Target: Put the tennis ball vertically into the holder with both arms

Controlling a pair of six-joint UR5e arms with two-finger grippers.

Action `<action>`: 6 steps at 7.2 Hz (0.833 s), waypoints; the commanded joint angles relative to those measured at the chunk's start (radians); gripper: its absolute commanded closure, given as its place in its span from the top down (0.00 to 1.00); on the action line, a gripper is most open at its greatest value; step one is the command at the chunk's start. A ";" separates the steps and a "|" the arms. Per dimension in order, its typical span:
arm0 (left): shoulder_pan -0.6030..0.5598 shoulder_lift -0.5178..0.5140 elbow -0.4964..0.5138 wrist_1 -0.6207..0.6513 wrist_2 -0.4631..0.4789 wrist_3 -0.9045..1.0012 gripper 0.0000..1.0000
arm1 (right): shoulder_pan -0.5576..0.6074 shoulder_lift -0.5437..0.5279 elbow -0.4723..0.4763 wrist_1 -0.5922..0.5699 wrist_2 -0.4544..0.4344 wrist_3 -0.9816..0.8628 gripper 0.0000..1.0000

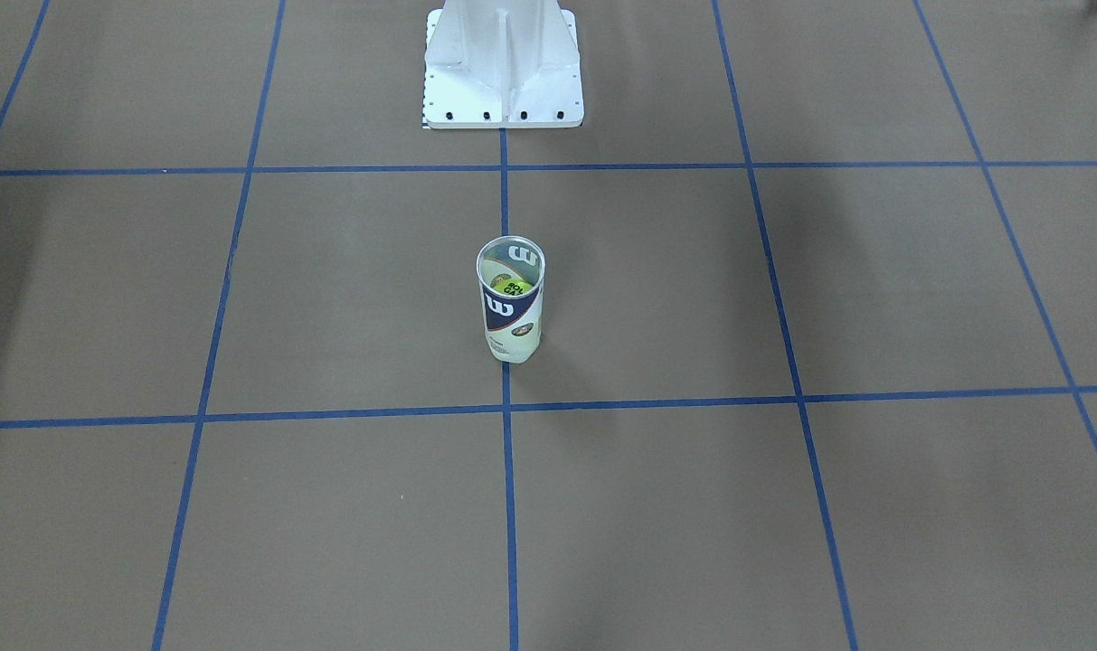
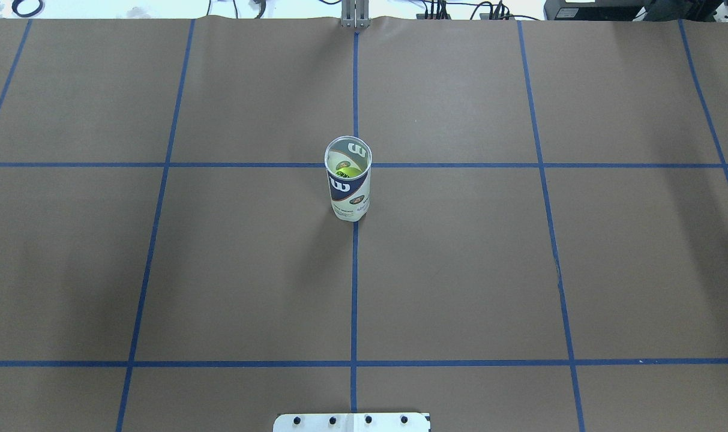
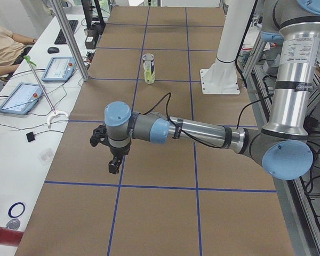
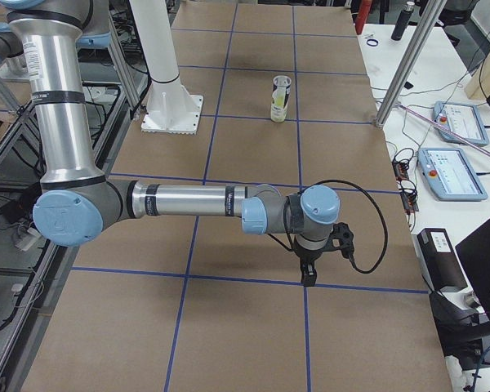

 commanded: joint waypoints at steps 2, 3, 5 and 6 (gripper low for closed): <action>-0.016 0.067 0.001 0.020 0.009 -0.048 1.00 | -0.001 0.002 -0.005 -0.006 0.001 -0.006 0.99; -0.010 0.049 0.010 0.021 0.011 -0.053 1.00 | -0.001 0.001 -0.005 -0.005 0.002 -0.006 1.00; -0.013 0.063 0.000 0.012 0.006 -0.040 1.00 | -0.001 -0.010 -0.008 0.003 -0.007 -0.009 1.00; -0.013 0.064 0.004 0.008 0.008 -0.040 1.00 | -0.001 -0.018 -0.009 0.004 -0.005 -0.013 1.00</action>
